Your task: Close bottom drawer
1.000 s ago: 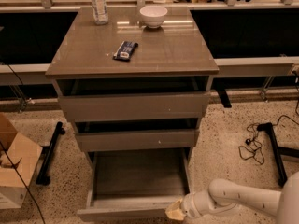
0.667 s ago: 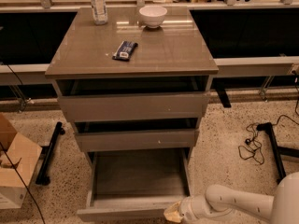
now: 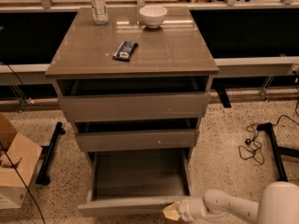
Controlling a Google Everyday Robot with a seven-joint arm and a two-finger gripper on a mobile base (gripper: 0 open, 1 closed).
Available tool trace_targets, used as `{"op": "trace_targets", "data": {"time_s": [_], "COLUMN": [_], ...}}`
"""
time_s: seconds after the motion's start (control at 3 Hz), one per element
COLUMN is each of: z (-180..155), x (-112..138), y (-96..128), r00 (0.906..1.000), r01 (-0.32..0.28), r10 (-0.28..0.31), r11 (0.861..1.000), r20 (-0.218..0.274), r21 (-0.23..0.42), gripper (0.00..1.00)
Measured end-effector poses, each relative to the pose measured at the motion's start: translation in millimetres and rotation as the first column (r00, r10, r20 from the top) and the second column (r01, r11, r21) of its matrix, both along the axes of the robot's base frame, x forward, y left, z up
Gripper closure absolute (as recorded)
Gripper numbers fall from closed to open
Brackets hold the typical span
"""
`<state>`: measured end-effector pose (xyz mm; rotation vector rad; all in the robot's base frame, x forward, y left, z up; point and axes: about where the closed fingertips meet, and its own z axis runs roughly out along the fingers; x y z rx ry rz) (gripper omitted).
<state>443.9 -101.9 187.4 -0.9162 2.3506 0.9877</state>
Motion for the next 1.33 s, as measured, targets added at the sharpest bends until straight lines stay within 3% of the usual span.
{"op": "trace_targets", "data": {"time_s": [0.33,0.67,1.0,1.33], "z": [0,-1,4,4], "x": [1,10,30,30], "y": [1,20,44,44], "r00": [1.0000,0.9956,0.9821,0.9821], "r01": [0.001,0.016,0.009,0.009], "r10": [-0.001,-0.012,-0.001,-0.001], "r11": [1.000,0.999,0.999,0.999], "r20": [0.007,0.093,0.188,0.188], "r21": [-0.003,-0.038,-0.039,-0.039], "gripper": [1.00,1.00,1.00,1.00]}}
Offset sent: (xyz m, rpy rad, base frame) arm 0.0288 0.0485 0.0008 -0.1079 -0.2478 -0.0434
